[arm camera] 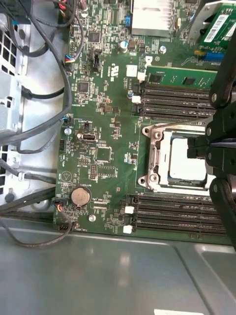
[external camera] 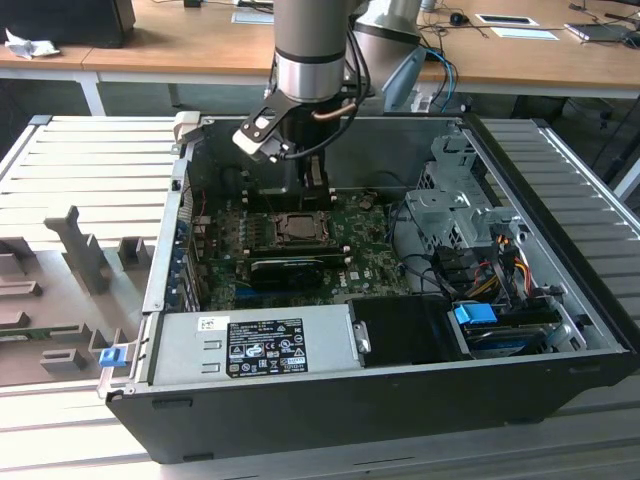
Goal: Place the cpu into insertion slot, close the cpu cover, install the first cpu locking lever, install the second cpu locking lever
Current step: 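Install the first cpu locking lever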
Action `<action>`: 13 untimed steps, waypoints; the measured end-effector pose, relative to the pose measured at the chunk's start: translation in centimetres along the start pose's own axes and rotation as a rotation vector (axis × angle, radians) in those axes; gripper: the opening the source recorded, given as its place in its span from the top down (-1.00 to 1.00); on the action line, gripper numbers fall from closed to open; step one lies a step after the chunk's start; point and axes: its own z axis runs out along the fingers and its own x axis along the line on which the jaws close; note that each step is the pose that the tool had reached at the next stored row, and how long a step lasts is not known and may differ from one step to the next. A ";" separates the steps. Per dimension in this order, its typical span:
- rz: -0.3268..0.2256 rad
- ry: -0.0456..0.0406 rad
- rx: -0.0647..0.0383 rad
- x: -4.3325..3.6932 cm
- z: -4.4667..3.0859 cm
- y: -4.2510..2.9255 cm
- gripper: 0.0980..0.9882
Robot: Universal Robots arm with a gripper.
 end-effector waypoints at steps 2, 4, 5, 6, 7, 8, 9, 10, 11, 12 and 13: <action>0.002 0.0000 0.000 -0.01 -0.55 0.02 0.98; 0.002 0.0000 0.000 -0.01 -1.10 0.05 0.98; 0.002 -0.0001 0.000 -0.01 -1.27 0.05 0.98; 0.002 -0.0001 0.000 -0.01 -1.47 0.06 0.98; 0.003 -0.0001 0.000 -0.01 -1.66 0.07 0.98; 0.003 -0.0002 0.000 -0.02 -1.87 0.08 0.98; 0.004 -0.0002 0.000 -0.02 -2.42 0.11 0.98; 0.004 -0.0002 0.000 -0.02 -2.77 0.12 0.98; 0.004 -0.0003 0.000 -0.03 -3.04 0.13 0.98; 0.004 -0.0002 0.000 -0.03 -3.26 0.14 0.98; 0.004 -0.0003 0.000 -0.03 -3.73 0.16 0.98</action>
